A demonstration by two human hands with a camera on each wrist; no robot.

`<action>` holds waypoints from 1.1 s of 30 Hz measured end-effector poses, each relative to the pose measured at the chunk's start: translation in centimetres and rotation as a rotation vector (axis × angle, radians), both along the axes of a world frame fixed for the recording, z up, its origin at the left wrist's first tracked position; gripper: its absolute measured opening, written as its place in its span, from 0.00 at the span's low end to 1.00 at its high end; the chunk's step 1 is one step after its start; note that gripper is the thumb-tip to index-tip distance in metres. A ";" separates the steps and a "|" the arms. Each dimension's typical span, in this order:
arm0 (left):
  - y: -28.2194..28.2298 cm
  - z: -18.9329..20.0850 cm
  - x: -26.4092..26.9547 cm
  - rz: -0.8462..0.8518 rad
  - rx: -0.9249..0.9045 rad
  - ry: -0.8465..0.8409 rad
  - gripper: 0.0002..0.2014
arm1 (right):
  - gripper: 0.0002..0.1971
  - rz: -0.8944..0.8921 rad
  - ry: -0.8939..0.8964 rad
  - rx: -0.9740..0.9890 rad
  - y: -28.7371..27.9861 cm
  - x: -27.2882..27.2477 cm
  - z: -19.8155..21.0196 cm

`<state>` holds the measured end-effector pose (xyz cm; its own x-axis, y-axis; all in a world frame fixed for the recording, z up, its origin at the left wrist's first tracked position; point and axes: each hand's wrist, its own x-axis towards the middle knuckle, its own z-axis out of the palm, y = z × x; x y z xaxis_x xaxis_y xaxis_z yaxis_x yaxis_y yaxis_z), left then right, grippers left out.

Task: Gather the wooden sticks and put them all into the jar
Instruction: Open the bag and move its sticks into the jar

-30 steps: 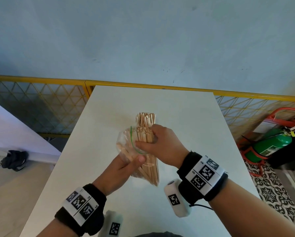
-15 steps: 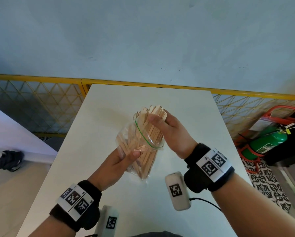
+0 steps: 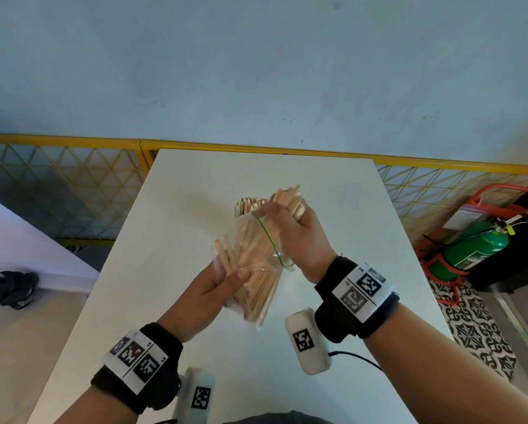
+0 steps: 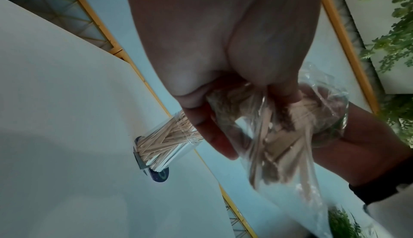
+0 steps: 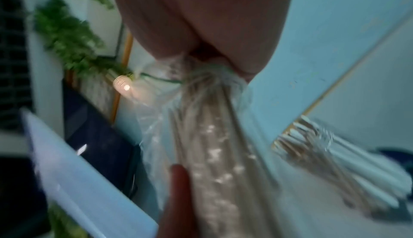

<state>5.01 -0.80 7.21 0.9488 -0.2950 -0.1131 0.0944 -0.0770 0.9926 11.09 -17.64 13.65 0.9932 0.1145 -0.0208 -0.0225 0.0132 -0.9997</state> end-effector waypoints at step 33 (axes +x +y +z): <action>-0.7 -0.6 -0.1 -0.070 0.035 -0.022 0.19 | 0.22 -0.110 -0.337 -0.292 -1.9 2.9 3.7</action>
<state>4.86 -1.52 6.61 0.9283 -0.3571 -0.1037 0.0657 -0.1169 0.9910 13.98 -19.52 17.39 0.9561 0.0448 0.2897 0.2902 -0.2862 -0.9132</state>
